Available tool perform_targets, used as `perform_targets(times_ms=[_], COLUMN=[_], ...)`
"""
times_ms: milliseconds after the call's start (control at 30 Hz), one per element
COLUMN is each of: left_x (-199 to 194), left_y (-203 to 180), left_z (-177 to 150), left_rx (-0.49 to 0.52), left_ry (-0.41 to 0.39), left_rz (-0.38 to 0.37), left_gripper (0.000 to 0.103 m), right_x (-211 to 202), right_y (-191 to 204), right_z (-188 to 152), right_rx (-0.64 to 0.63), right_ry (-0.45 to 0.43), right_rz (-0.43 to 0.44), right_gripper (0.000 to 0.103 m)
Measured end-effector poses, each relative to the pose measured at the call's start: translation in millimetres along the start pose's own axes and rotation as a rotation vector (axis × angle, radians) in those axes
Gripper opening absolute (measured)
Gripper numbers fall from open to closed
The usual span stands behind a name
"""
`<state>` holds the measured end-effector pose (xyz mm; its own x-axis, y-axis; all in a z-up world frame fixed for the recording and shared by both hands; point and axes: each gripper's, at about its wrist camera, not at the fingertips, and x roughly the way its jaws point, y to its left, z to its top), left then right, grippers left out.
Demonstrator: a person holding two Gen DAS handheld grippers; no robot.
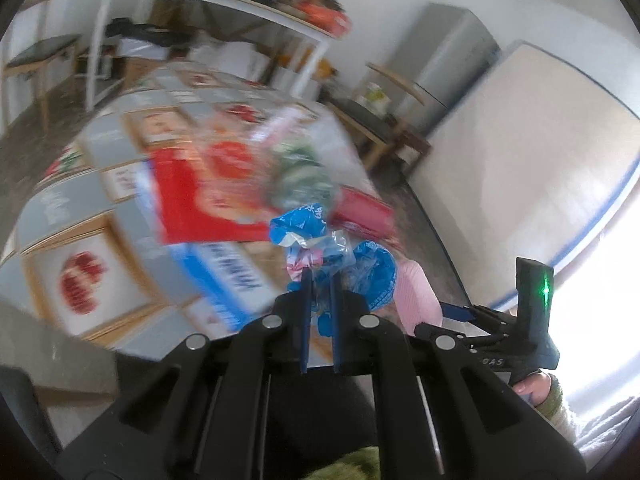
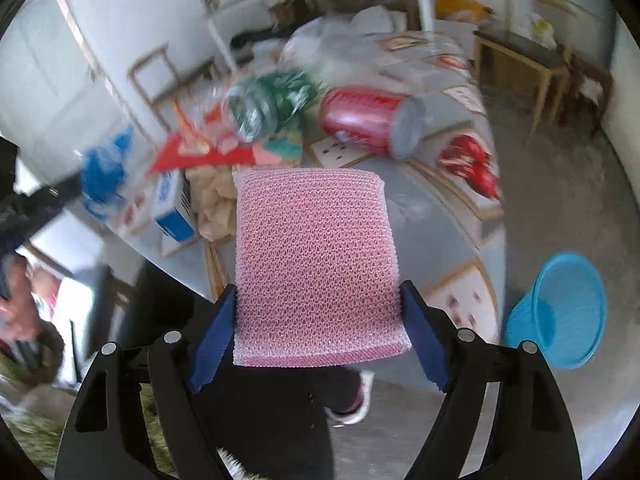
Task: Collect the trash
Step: 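Grasp the pink sponge with the right tool while the left holds the wrapper, then drop the pink sponge and blue wrapper into the blue wastebasket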
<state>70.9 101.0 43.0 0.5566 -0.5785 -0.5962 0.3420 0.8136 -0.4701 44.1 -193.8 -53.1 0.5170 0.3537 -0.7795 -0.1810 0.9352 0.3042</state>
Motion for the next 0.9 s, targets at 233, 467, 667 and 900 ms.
perform_targets(times_ms=[233, 467, 667, 900], left_x=[100, 267, 402, 485], left_y=[-104, -222, -276, -315], left_z=[29, 19, -14, -20], left_rx=[0.2, 0.337, 0.385, 0.352], left_ry=[0.183, 0.52, 0.694, 0.705], left_rz=[-0.127, -0.191, -0.09, -0.111], left_gripper=[0.007, 0.008, 0.008, 0.059], right_x=[-82, -86, -45, 12], right_y=[-105, -251, -350, -441], right_z=[-40, -94, -133, -141], right_rx=[0.312, 0.777, 1.074, 1.215], right_ry=[-0.196, -0.215, -0.232, -0.228], right_rz=[-0.105, -0.061, 0.013, -0.007], right_gripper=[0.077, 0.077, 0.078, 0.089])
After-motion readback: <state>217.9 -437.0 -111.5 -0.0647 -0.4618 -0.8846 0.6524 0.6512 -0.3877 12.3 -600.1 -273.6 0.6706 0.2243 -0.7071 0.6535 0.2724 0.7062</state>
